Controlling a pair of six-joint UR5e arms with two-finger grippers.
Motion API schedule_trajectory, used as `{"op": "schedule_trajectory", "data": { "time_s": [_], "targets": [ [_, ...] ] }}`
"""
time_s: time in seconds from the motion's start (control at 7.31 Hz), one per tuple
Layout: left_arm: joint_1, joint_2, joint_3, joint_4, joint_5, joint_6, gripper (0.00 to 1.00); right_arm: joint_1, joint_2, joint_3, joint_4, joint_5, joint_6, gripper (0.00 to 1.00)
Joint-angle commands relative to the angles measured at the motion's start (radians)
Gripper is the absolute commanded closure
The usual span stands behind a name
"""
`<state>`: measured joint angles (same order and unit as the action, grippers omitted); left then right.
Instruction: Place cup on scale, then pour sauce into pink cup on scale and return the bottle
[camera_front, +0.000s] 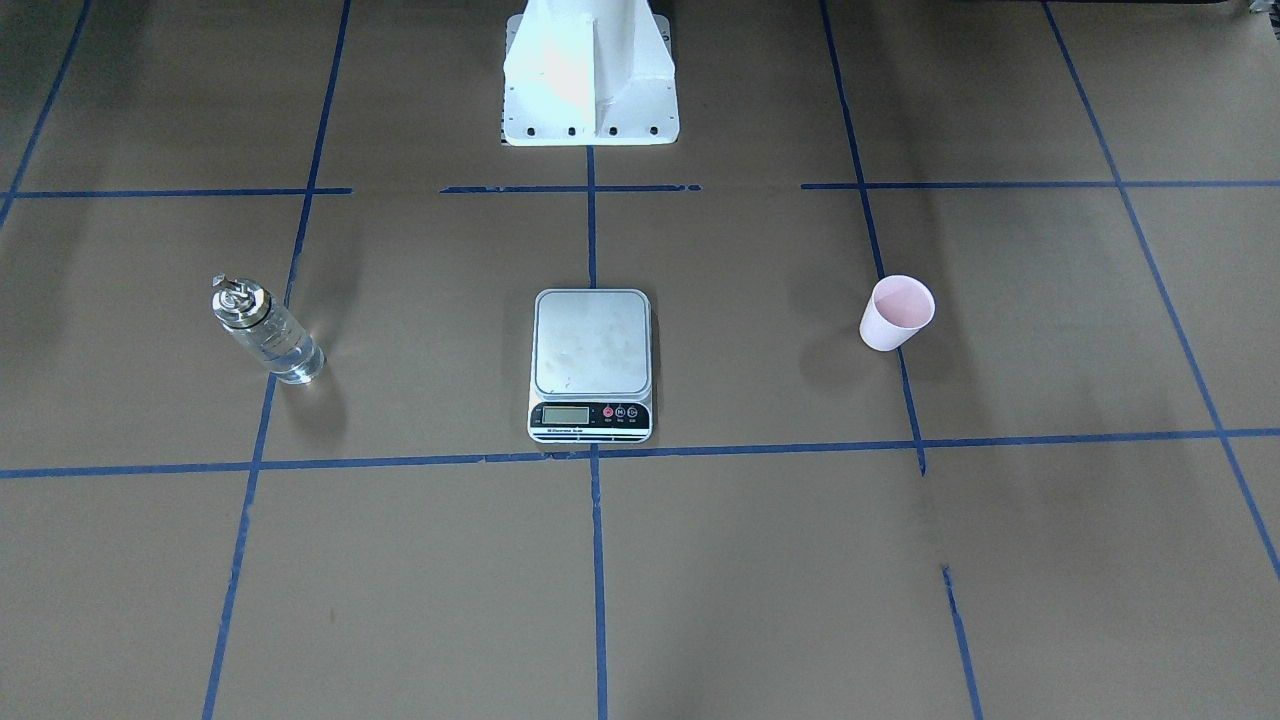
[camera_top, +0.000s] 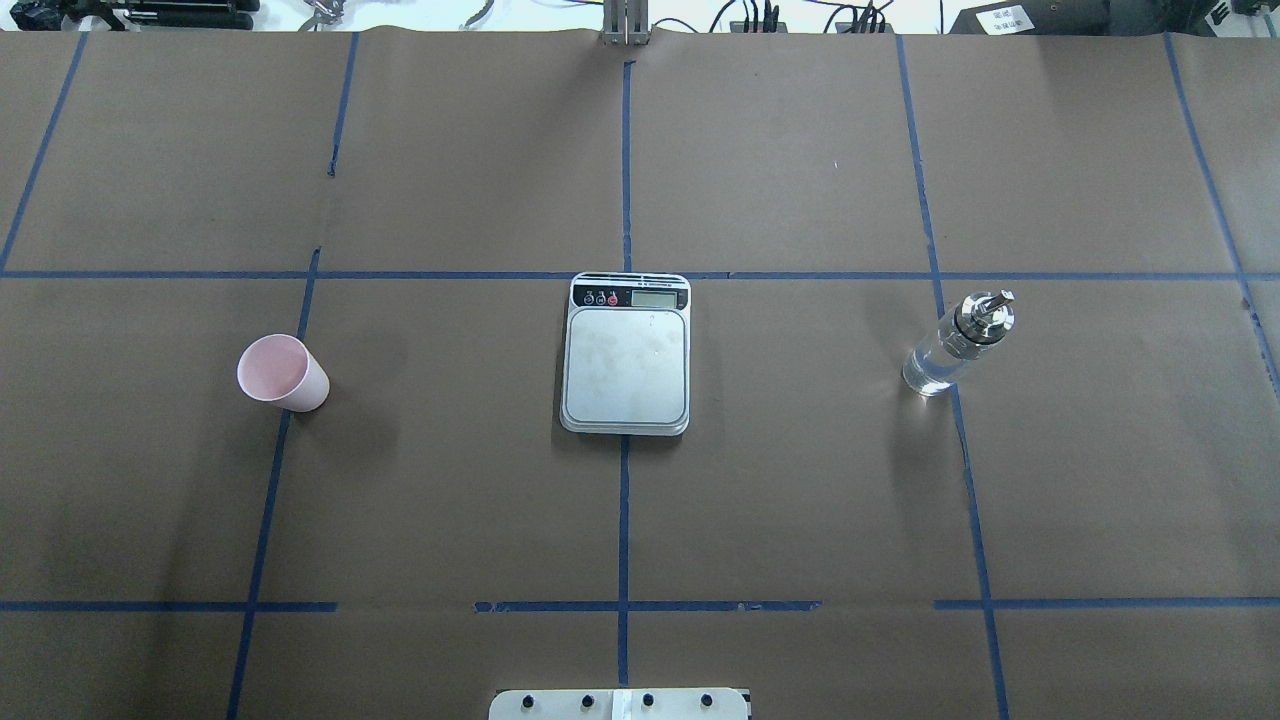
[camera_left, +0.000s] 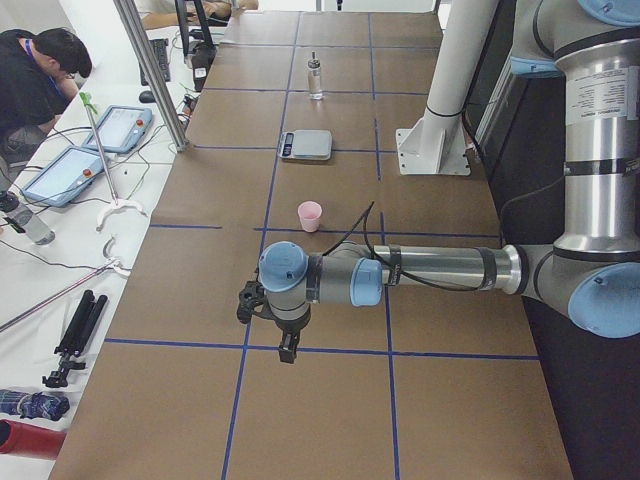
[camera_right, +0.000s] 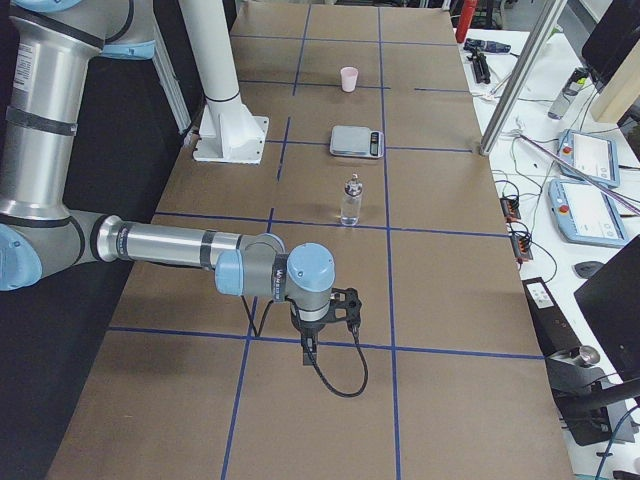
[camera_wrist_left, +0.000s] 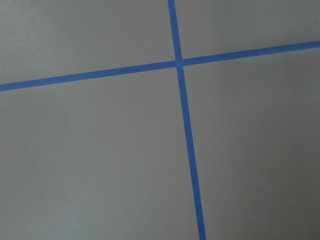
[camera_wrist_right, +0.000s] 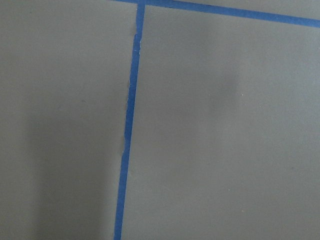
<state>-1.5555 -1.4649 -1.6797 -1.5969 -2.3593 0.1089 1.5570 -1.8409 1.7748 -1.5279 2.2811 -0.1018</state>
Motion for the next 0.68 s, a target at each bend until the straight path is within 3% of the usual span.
{"op": "schedule_trajectory", "data": {
  "time_s": [0.0, 0.41, 0.55],
  "targets": [
    [0.0, 0.001, 0.0, -0.003, -0.006, 0.002, 0.0, 0.0, 0.0, 0.0, 0.0, 0.0, -0.006, 0.0],
    [0.0, 0.001, -0.002, -0.034, -0.009, 0.011, 0.0, -0.002, 0.005, 0.002, 0.0, 0.001, -0.001, 0.0],
    [0.0, 0.006, 0.001, -0.123, -0.006, 0.006, 0.0, -0.003, 0.025, 0.011, 0.0, 0.003, 0.002, 0.0]
  ]
}}
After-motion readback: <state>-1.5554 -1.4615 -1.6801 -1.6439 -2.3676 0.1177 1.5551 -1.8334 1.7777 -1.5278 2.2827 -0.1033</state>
